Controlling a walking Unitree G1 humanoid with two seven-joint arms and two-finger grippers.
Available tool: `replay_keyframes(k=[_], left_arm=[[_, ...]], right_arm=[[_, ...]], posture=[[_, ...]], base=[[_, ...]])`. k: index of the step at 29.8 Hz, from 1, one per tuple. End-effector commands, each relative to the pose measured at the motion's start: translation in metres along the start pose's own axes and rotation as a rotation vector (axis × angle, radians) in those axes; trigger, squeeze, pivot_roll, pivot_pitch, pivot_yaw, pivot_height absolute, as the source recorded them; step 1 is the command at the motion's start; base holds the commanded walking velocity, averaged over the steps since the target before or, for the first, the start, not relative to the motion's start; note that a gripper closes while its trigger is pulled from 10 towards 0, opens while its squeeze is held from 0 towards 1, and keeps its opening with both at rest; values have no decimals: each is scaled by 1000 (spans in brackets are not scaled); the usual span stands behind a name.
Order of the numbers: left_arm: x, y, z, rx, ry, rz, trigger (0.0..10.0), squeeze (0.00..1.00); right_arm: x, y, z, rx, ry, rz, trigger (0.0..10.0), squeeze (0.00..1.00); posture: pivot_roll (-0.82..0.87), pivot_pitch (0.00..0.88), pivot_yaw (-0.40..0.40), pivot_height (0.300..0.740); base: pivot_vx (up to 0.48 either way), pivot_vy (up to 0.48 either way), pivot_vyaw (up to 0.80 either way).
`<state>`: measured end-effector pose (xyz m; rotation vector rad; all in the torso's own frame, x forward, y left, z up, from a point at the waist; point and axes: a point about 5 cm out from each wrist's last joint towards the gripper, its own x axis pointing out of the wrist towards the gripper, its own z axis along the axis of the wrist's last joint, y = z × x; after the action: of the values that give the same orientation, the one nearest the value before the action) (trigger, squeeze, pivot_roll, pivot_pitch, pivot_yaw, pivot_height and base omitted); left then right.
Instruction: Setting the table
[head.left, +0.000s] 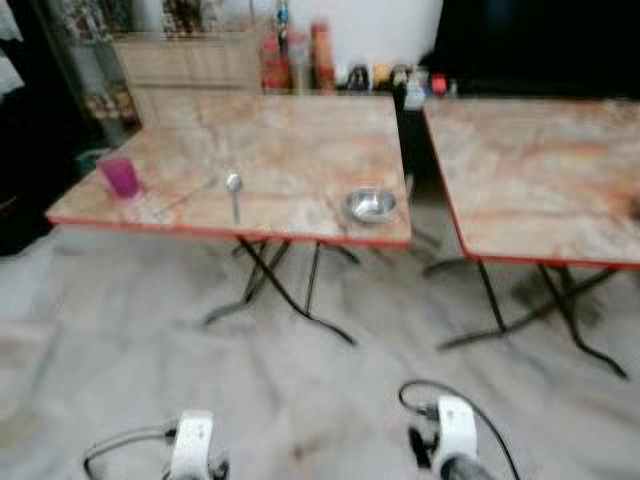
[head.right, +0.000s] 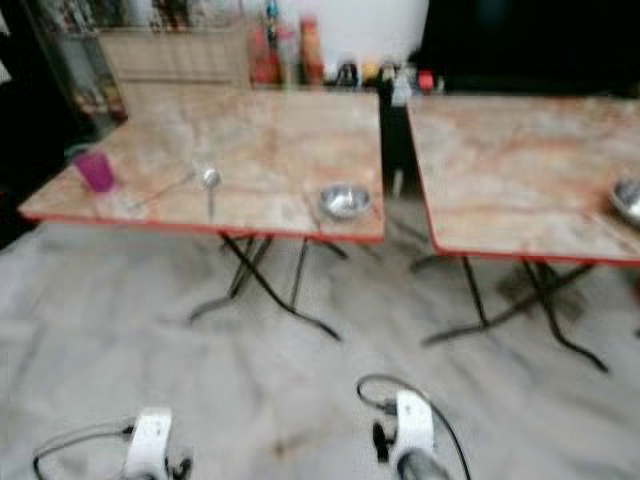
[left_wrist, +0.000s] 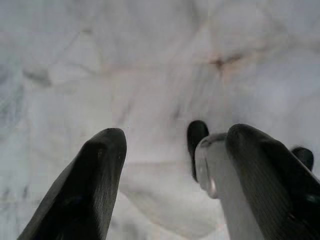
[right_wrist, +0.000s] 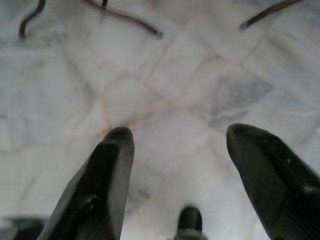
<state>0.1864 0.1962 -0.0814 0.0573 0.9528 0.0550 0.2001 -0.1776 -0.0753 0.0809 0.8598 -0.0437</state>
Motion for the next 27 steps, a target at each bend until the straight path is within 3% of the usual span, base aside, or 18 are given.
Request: replay_keyframes(k=[1, 27], left_arm=[[2, 1, 14, 11, -39, 0, 10000, 0], [2, 0, 15, 2, -43, -2, 10000, 0]], right_arm=[[0, 4, -3, 12, 9, 10, 10000, 0], [0, 3, -1, -2, 4, 9, 10000, 0]], posture=[[-46, 0, 23, 728], [-46, 0, 17, 728]], base=[[251, 0, 0], [263, 0, -96]])
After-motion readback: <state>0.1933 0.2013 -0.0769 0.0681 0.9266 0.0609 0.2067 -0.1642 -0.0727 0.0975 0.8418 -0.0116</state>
